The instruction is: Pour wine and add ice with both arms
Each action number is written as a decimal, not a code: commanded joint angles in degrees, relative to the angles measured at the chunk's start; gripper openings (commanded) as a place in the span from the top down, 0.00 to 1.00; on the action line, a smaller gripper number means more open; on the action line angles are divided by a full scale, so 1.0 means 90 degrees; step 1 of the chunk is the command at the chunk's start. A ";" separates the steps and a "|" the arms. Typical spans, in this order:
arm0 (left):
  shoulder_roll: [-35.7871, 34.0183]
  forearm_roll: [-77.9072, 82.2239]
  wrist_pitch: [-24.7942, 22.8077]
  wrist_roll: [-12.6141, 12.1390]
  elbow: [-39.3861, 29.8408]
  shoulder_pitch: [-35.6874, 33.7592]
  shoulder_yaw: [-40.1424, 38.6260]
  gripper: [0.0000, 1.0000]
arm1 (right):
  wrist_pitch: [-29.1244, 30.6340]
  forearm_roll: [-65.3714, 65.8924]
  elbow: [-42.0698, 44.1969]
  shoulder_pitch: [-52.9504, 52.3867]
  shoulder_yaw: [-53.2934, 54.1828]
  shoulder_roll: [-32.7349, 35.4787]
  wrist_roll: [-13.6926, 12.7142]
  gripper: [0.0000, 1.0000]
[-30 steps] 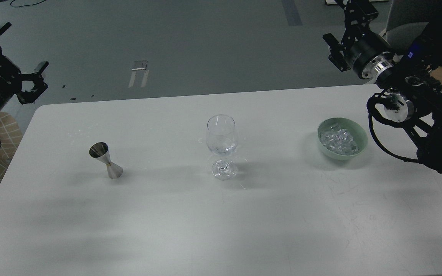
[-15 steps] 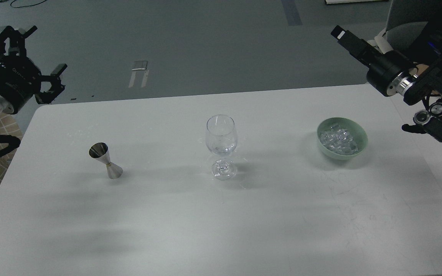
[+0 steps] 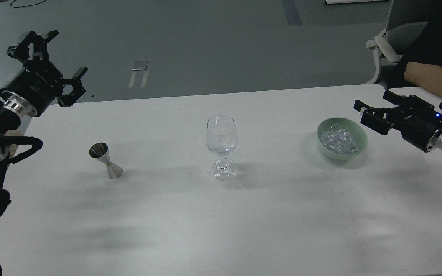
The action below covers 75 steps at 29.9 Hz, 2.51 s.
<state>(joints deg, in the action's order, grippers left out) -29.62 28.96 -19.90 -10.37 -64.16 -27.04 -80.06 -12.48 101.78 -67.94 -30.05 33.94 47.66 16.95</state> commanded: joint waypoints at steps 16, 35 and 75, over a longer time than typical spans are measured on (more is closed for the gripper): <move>0.0303 0.0073 0.0004 -0.0029 -0.0136 0.0074 -0.0001 0.01 | -0.0010 0.0214 0.0918 0.0292 0.0018 -0.0794 0.0060 0.28; 0.0372 0.0083 0.0092 -0.0049 -0.0312 0.0104 0.0048 0.01 | 0.0078 0.0214 0.1123 0.0312 -0.0002 -0.0921 0.0040 0.44; 0.0372 0.0073 0.0082 -0.0039 -0.0312 0.0094 0.0038 0.01 | 0.0488 0.0185 0.1533 -0.0411 -0.0929 -0.1253 0.0060 0.43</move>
<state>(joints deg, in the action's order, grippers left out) -26.29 29.61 -19.16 -10.72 -66.97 -26.21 -79.72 -8.21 103.53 -54.75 -32.67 27.31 36.58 17.49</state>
